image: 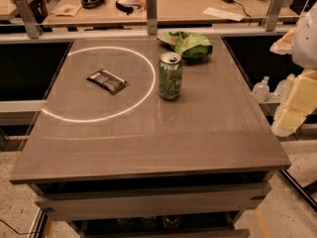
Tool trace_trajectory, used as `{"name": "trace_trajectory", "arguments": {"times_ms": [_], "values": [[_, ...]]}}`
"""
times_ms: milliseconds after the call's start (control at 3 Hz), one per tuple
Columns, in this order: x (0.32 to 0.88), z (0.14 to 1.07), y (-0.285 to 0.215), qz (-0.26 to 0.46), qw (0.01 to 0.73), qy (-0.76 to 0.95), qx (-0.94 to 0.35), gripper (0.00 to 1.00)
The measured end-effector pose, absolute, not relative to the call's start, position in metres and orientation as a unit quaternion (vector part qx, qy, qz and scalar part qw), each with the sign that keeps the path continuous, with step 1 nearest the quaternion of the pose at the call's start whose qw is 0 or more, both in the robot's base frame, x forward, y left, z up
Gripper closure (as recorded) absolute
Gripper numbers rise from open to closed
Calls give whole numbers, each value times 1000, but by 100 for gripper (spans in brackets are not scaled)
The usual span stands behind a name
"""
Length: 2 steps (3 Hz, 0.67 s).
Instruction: Knock green can over
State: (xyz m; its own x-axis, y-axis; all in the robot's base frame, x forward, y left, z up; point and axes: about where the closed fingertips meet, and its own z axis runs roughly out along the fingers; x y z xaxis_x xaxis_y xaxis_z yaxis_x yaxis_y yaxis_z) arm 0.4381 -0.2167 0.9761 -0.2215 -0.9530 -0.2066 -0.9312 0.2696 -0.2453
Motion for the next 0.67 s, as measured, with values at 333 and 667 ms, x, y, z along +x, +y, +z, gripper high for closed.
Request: {"name": "trace_trajectory", "arguments": {"times_ms": [333, 667], "values": [[438, 976, -217, -34, 159, 781, -603, 0], [447, 981, -216, -20, 182, 786, -591, 0]]}}
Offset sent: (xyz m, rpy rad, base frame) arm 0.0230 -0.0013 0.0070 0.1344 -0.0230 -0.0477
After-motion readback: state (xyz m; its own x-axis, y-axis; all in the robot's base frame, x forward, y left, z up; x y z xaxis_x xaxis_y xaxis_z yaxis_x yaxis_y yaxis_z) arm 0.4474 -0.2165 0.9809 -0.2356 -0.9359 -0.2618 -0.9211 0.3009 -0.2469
